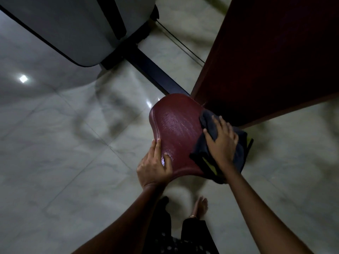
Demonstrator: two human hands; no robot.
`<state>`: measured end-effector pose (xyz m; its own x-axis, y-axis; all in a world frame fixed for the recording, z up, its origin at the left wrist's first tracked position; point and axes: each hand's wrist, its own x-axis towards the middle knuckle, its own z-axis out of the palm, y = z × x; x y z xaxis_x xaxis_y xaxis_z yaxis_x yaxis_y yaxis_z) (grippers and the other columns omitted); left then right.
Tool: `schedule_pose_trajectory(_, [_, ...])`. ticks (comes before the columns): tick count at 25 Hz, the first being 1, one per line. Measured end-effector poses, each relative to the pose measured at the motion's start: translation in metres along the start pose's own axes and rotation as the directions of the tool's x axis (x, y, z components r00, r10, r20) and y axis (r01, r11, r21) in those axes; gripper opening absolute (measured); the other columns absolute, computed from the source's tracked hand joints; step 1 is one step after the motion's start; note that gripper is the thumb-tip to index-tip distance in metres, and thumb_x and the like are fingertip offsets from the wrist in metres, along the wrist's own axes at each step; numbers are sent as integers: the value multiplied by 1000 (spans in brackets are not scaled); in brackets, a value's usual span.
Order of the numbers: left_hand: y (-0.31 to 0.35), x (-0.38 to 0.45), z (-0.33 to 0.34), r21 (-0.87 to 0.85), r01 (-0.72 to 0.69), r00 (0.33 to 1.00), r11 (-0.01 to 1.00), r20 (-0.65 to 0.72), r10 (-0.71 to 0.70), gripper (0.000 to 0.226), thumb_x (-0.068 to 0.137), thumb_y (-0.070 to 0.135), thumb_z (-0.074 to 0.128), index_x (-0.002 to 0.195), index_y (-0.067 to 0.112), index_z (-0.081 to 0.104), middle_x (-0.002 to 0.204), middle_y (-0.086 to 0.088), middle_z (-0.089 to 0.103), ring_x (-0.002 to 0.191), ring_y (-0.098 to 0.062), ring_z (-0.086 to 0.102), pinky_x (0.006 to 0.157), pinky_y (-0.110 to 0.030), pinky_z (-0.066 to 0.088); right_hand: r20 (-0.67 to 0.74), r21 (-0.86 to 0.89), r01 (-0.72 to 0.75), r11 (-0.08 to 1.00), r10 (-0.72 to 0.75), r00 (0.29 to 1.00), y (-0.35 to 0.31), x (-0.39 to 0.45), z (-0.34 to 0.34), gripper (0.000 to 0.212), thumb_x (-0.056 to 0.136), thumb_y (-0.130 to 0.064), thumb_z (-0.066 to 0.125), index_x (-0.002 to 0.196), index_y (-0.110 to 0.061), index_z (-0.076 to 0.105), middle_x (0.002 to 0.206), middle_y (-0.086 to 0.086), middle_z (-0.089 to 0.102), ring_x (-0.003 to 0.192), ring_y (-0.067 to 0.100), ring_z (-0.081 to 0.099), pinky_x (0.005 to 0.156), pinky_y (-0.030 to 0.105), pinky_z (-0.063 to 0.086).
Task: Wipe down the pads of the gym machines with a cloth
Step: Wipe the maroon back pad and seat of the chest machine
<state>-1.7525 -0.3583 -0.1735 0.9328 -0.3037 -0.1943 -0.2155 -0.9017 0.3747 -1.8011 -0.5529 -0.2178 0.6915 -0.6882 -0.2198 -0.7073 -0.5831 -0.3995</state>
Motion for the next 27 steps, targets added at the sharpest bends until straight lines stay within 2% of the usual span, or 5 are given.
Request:
schedule_pose_trajectory(11, [2, -1, -17, -114, 29, 963, 993, 270, 3, 47, 92, 37, 39, 136, 21, 41, 137, 2, 42, 106, -24, 58, 79, -37, 46, -62, -29, -115, 993, 113, 992, -20, -35, 8, 67, 86, -63, 28, 143, -28, 38, 151, -1, 35, 141, 26, 26, 112, 47, 15])
schedule_pose_trajectory(14, [-11, 25, -30, -329, 14, 917, 944, 381, 120, 34, 93, 27, 49, 125, 14, 43, 123, 0, 38, 112, -24, 50, 88, -32, 39, -78, -2, -344, 939, 343, 936, -23, -8, 7, 64, 89, -63, 32, 144, -31, 35, 152, -3, 32, 140, 24, 25, 112, 46, 15])
schedule_pose_trajectory(19, [1, 148, -24, -262, -369, 873, 892, 232, 429, 37, 97, 22, 46, 130, 6, 47, 147, -14, 32, 131, -33, 37, 106, -43, 31, -59, -7, -282, 959, 281, 958, -69, -26, 16, 59, 91, -55, 37, 145, -33, 32, 155, -5, 24, 144, 25, 16, 113, 45, 8])
schedule_pose_trajectory(23, [24, 191, 19, -25, -703, 626, 711, 454, 635, 50, 101, 41, 25, 149, 25, 24, 158, 3, 15, 146, -25, 7, 114, -53, 16, -61, 76, -92, 993, 96, 994, -67, -72, 22, 60, 85, -60, 32, 138, -33, 44, 149, -9, 37, 141, 21, 26, 112, 44, 13])
schedule_pose_trajectory(27, [17, 189, 31, -54, -711, 633, 701, 386, 672, 56, 94, 45, 21, 146, 27, 31, 155, 5, 26, 145, -23, 14, 112, -48, 20, -52, 0, -279, 960, 278, 959, -32, -17, 10, 62, 88, -63, 36, 144, -37, 32, 154, -9, 26, 144, 20, 17, 114, 44, 8])
